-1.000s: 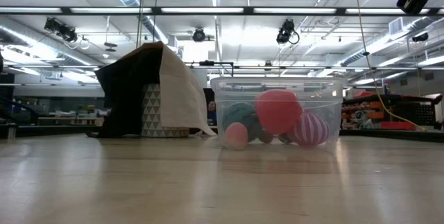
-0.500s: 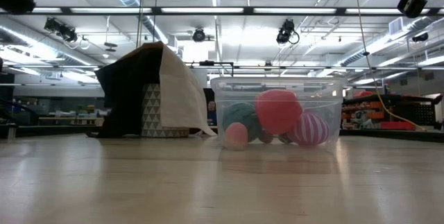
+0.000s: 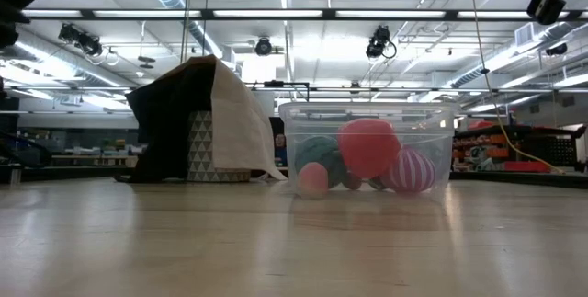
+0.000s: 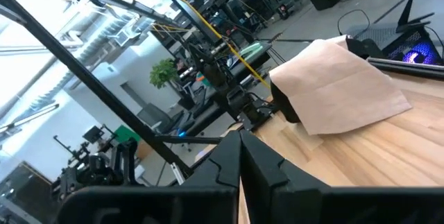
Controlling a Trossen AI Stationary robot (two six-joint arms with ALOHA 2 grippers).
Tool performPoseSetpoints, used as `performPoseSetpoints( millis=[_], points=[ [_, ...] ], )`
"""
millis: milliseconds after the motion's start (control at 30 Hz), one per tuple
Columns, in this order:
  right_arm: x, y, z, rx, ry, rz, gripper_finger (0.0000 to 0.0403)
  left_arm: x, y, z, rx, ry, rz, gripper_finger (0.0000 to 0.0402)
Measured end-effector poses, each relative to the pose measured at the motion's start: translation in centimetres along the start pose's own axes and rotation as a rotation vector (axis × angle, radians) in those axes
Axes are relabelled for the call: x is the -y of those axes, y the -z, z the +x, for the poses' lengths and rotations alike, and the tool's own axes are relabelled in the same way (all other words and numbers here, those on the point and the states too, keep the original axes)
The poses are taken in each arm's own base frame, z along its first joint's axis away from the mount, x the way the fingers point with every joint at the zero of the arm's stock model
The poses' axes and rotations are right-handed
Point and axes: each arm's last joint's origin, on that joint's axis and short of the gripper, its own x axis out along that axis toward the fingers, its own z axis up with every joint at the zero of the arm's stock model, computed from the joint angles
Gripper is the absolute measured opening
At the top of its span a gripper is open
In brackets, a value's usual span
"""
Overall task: Pick and placing Produce into tupperware
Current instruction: Return to Home Position
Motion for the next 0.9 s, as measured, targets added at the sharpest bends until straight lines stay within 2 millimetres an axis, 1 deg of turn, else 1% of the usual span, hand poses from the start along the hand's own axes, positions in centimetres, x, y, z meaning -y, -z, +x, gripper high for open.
performPoseSetpoints(
  millis=[233,367,467,700,900],
  points=[
    [0.0,0.0,0.0,0.0,-0.001,0.008,0.0011,-0.1,0.7,-1.2,-0.037,0.011,0.002,0.0002],
    [0.0,0.0,0.0,0.0,0.0,0.006,0.0013,-0.2,0.9,-1.4,-0.068,0.01,-0.012,0.0002],
    [0.0,0.0,0.0,0.0,0.0,0.006,0.0013,-0.3,1.3,-1.6,-0.128,0.019,-0.035,0.0002],
    [0.0,0.0,0.0,-0.001,0.0,0.001,0.0012,-0.6,3.1,-2.1,-0.332,-0.011,-0.133,0.0002],
    [0.0,0.0,0.0,-0.001,0.0,-0.003,0.0012,-0.8,4.4,-2.6,-0.474,-0.009,-0.14,0.0002]
  ],
)
